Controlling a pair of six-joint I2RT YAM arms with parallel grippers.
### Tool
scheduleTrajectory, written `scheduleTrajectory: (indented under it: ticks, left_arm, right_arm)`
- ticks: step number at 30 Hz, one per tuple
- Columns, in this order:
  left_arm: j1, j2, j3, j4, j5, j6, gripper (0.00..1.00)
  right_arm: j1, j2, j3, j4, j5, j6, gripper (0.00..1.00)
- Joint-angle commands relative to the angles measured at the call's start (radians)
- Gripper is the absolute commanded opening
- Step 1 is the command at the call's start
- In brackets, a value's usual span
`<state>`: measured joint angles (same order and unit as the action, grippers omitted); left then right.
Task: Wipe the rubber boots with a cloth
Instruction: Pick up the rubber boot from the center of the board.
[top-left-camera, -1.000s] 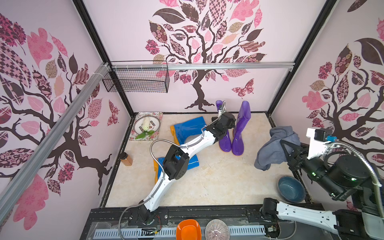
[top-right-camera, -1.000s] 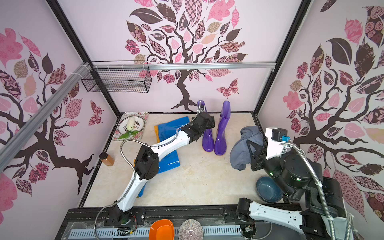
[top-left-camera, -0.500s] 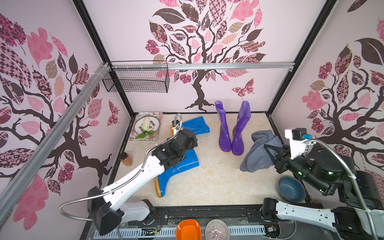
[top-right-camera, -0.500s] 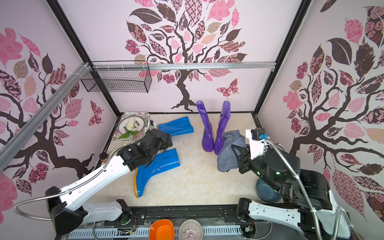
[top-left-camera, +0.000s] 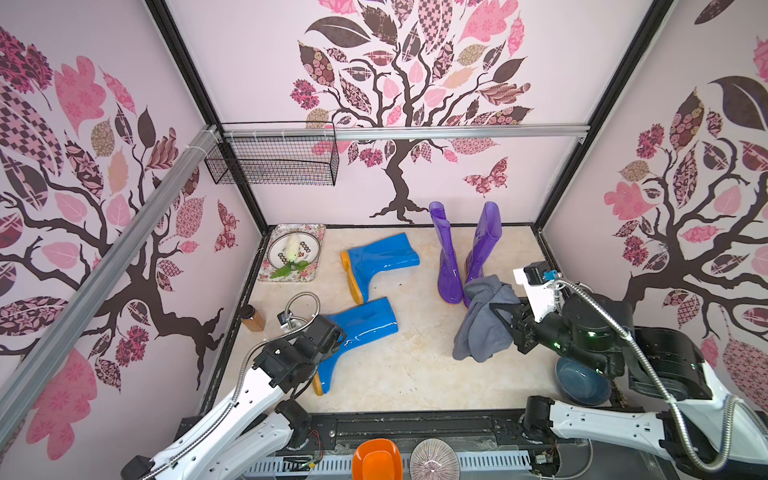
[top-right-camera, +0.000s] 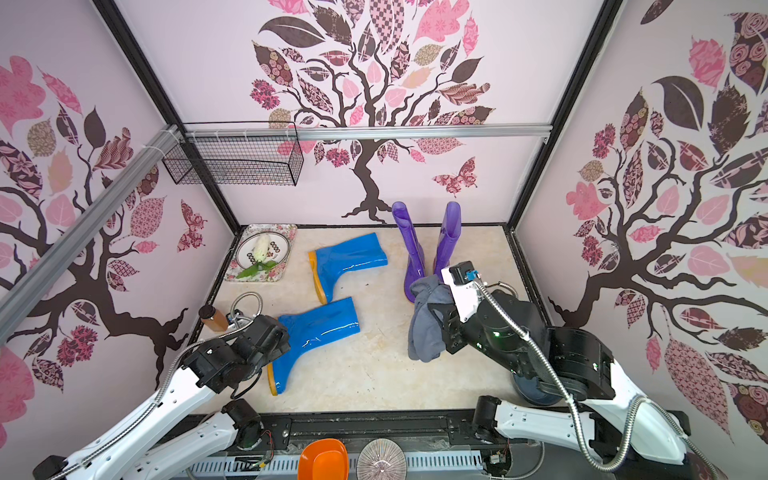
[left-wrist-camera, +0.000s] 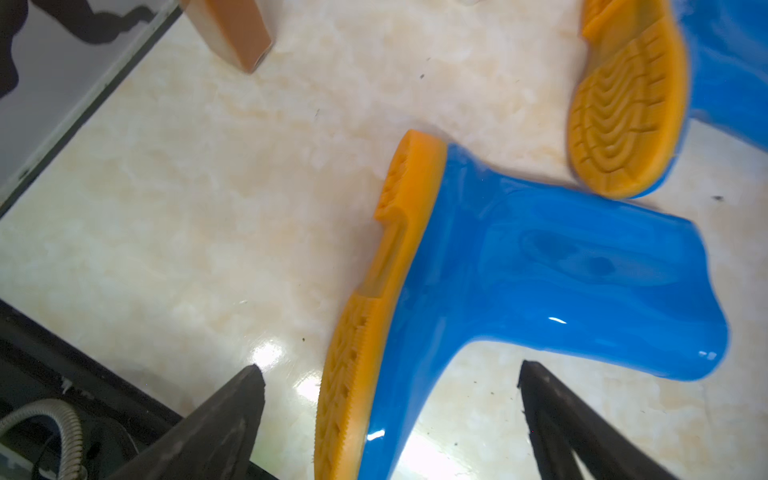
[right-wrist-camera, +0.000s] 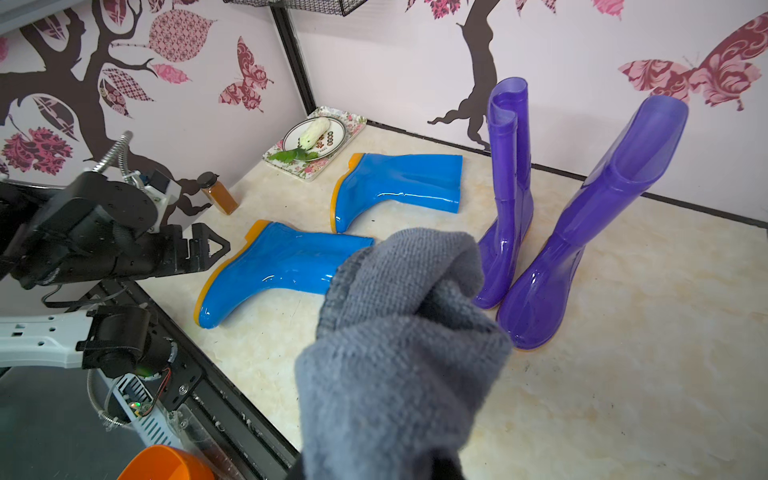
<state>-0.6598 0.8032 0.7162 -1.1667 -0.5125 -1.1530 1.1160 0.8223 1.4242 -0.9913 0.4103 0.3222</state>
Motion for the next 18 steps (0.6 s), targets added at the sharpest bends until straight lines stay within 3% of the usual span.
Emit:
scheduleTrajectory:
  ticks: [1, 5, 9, 18]
  left_arm:
    - [0.008, -0.023, -0.085, 0.026, 0.049, -0.044, 0.95]
    - [0.008, -0.053, -0.190, 0.130, 0.120, -0.047, 0.88]
    - [0.007, -0.049, -0.229, 0.156, 0.113, -0.056, 0.80]
    - [0.007, 0.005, -0.245, 0.242, 0.120, 0.025, 0.46]
  right_arm:
    - [0.000, 0.001, -0.010, 0.038, -0.033, 0.021, 0.00]
    - [0.001, -0.004, -0.036, 0.051, -0.037, 0.027, 0.00]
    - [0.001, 0.004, -0.035, 0.054, -0.045, 0.028, 0.00]
    - [0.000, 0.016, -0.054, 0.080, -0.077, 0.033, 0.00]
